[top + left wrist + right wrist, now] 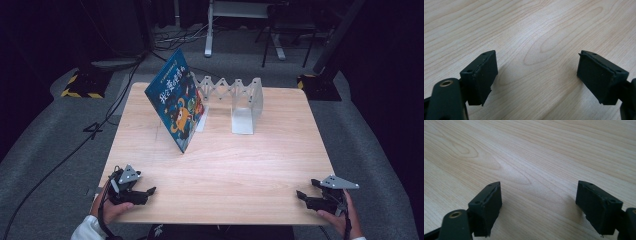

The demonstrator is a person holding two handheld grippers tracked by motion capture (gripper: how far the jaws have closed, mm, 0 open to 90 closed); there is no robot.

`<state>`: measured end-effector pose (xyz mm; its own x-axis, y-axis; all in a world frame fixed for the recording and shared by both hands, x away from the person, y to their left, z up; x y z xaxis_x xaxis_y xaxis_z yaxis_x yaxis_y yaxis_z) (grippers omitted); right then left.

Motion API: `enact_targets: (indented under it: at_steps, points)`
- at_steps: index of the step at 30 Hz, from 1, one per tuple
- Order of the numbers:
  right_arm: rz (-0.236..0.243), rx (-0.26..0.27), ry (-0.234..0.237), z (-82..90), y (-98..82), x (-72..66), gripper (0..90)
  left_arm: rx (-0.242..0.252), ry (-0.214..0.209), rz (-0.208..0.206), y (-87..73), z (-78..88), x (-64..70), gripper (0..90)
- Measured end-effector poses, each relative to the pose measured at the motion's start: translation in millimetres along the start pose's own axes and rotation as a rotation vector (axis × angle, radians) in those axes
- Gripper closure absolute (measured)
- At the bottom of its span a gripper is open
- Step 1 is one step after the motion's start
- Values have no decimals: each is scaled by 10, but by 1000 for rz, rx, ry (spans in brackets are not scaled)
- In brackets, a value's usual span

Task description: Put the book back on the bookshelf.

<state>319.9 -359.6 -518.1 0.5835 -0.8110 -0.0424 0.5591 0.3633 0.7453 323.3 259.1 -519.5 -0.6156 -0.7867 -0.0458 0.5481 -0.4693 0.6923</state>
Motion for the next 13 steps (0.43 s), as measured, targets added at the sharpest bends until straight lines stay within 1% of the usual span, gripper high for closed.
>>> enact_targets:
  at_steps: [13]
  points:
    - [1,0,1,1,-1,1,213,0,-2,6,1,-4,0,165]
Point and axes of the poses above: each handheld gripper's, and its own axes: z roughly backward along the jaws, y roughly out of its top, x roughly to its right, the point moved 2 cm from there along -z, roughly forward along the jaws, and after that the axes turned 4 degrees about y, right-handed, at the moved point
